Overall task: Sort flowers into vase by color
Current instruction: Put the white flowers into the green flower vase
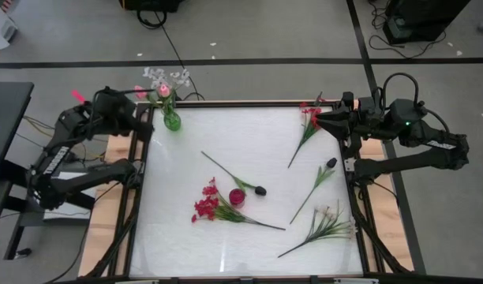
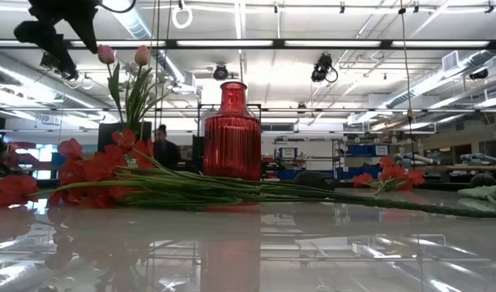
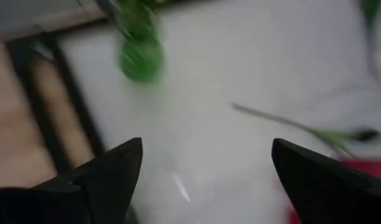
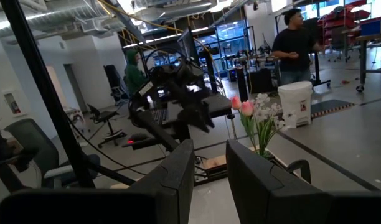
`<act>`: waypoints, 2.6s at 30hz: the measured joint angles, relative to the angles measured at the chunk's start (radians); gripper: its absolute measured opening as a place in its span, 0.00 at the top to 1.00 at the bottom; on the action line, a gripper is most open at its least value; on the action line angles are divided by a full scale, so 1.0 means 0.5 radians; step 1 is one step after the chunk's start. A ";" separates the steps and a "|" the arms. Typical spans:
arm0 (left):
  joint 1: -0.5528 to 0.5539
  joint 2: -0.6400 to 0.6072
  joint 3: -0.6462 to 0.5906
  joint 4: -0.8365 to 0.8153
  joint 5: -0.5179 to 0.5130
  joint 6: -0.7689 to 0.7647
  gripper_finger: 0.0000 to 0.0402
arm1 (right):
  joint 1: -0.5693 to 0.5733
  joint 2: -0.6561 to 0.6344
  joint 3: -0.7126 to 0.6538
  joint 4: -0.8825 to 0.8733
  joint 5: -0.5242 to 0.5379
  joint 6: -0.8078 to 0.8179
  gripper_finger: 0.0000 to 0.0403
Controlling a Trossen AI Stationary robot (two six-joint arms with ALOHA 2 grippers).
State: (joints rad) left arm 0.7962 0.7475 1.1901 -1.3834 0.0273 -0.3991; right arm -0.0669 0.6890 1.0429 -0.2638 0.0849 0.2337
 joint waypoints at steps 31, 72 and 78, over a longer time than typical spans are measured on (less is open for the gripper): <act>-1.108 0.590 -0.610 1.983 0.184 -0.571 0.12 | 0.000 0.000 0.000 0.000 0.000 0.000 0.74; -1.905 0.982 -0.610 2.512 -0.170 -1.062 0.12 | 0.419 1.129 -0.002 0.006 -1.238 0.975 0.74; -2.003 1.045 -0.606 2.509 -0.172 -1.040 0.12 | 0.605 1.356 0.000 -0.162 -1.198 1.087 0.74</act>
State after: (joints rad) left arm -0.2054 1.2699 0.8869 -0.1291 -0.0586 -0.9193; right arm 0.2353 1.3673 1.0428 -0.3450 -0.5142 0.7772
